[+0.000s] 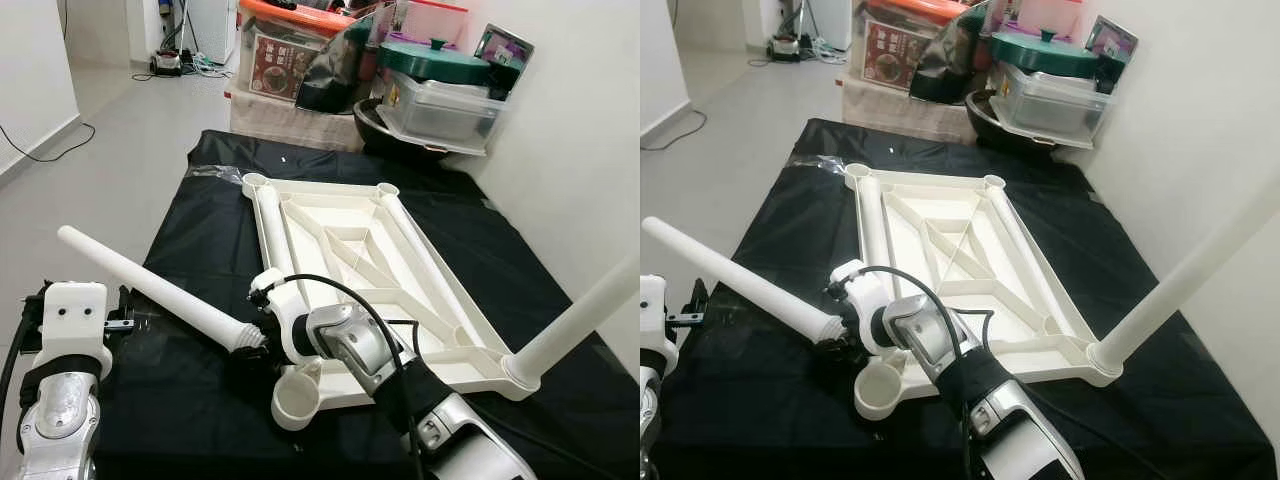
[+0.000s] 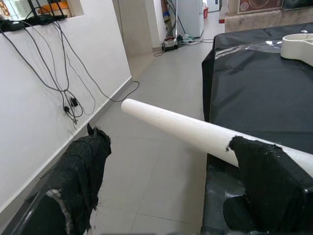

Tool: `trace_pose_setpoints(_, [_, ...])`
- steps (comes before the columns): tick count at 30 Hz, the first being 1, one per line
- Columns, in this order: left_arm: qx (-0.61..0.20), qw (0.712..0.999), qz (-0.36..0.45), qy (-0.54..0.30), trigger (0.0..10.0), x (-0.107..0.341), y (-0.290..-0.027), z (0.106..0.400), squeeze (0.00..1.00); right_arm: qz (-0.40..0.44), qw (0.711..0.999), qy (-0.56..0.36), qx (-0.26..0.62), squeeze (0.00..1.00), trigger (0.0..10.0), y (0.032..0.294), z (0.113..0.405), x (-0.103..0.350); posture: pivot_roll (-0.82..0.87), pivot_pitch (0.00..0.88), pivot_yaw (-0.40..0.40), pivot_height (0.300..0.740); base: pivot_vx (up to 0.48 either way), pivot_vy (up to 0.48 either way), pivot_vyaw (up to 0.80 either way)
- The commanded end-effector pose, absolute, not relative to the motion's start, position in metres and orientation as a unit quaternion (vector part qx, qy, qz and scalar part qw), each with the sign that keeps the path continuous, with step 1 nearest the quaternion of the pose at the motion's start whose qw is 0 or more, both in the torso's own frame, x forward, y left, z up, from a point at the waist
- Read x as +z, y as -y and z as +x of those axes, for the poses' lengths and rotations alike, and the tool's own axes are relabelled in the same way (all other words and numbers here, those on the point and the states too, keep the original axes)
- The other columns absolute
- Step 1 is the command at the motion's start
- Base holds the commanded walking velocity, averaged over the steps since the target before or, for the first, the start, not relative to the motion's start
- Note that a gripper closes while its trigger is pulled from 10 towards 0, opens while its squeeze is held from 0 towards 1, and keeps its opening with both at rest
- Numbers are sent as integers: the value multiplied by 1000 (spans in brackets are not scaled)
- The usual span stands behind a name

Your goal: Building children table

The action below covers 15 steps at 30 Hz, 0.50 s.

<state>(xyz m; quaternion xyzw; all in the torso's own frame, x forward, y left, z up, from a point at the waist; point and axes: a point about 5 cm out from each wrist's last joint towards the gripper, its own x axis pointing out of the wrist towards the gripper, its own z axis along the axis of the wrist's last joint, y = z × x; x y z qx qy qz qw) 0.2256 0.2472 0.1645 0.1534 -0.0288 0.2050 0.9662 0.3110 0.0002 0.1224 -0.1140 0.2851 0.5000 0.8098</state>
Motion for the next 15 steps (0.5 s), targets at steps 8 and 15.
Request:
trace_pose_setpoints(8, [189, 969, 154, 37, 10000, 168, -245, 229, 0, 13, 858, -202, 472, 0, 0, 10, 338, 162, 169, 0, -188, 714, 0, 0, 0])
trace_pose_setpoints(15, [149, 982, 93, 68, 10000, 180, -235, 232, 0, 183, 897, -76, 396, 0, 0, 41, 375, 226, 170, 0, -166, 714, 0, 0, 0])
